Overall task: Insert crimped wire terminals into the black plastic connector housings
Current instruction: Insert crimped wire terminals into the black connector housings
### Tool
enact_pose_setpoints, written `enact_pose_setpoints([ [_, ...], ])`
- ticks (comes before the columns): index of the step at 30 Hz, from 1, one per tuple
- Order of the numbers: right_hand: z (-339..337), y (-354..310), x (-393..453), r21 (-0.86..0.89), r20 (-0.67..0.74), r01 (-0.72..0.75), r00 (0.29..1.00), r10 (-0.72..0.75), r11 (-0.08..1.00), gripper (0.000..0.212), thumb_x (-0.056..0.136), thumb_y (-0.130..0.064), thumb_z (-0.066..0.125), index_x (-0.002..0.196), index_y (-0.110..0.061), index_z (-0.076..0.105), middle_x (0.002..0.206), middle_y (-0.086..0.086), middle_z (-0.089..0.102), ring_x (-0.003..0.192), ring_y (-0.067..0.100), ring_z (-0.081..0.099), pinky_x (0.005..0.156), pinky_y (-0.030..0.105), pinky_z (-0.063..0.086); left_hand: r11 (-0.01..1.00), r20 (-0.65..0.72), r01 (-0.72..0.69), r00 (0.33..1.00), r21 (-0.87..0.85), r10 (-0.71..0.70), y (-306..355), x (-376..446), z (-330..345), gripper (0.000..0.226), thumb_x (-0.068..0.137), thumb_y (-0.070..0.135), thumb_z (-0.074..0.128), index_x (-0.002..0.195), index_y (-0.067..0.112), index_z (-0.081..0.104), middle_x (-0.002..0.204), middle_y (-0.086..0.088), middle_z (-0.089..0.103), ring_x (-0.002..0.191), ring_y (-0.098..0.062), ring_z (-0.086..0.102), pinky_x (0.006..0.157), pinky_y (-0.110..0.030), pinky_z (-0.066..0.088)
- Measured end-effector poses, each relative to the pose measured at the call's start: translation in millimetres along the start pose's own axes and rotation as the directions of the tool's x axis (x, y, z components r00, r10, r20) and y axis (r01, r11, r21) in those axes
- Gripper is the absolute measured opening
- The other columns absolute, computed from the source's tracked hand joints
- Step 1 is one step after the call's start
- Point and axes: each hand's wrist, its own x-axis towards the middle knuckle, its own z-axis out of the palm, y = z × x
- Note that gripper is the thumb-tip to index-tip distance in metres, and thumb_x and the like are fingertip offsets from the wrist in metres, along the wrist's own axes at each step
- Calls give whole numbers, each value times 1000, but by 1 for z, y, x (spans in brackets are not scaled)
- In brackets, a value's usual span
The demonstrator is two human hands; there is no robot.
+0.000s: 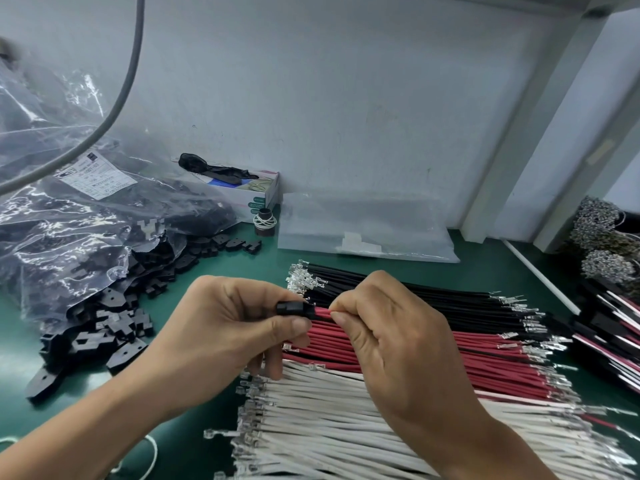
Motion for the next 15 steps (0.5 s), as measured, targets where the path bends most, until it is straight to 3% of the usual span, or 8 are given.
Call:
enact_pose_setpoints([
  [4, -6, 5, 1, -51, 52, 45, 998, -43, 998, 17, 100, -26, 56, 92, -19, 69, 86, -11, 57, 70, 7, 55, 59, 27, 50, 999, 5, -16, 1000, 43, 16, 1, 1, 0, 14, 77, 27, 89, 89, 22, 83, 77, -11, 78, 46, -21, 66, 43, -19, 46],
  [8, -21, 7, 5, -184, 20, 60, 998, -57, 981, 7, 92, -27, 68, 89, -23, 72, 85, -13, 59, 77, 10, 54, 60, 27, 48, 1000, -29, -28, 999, 14, 28, 4, 2, 0, 14, 73, 22, 81, 86, 18, 83, 73, -12, 77, 44, -20, 64, 42, -11, 41],
  [10, -25, 3, 3, -120, 39, 55, 998, -51, 991, 2, 87, -28, 72, 88, -26, 71, 87, -15, 57, 81, 9, 53, 64, 27, 46, 999, -77, -29, 997, 20, 31, 4, 2, -1, 13, 72, 24, 81, 85, 20, 83, 71, -11, 76, 43, -20, 63, 41, -11, 40],
  [12, -25, -3, 2, 12, 233, -13, 972, 10, 1000, 10, 85, -41, 70, 85, -31, 70, 86, -18, 58, 84, 4, 55, 69, 30, 49, 999, -108, -27, 994, 20, 29, 3, 3, -2, 10, 74, 22, 82, 84, 21, 82, 70, -11, 76, 43, -19, 61, 41, -12, 40],
  [14, -18, -8, 0, 24, 479, -81, 876, 59, 996, 24, 83, -57, 64, 94, -36, 69, 91, -22, 59, 91, -2, 53, 78, 30, 49, 999, -105, -14, 994, 31, 17, 2, 3, -2, 10, 76, 23, 81, 86, 23, 82, 72, -10, 76, 43, -19, 61, 41, -13, 40],
  [15, -15, -8, -2, 21, 535, -90, 842, 65, 996, 27, 83, -59, 64, 100, -38, 68, 94, -23, 58, 94, -4, 51, 81, 28, 47, 999, -104, -9, 995, 40, 13, 1, 4, -2, 11, 75, 26, 81, 86, 25, 82, 72, -9, 77, 44, -19, 62, 41, -14, 40],
])
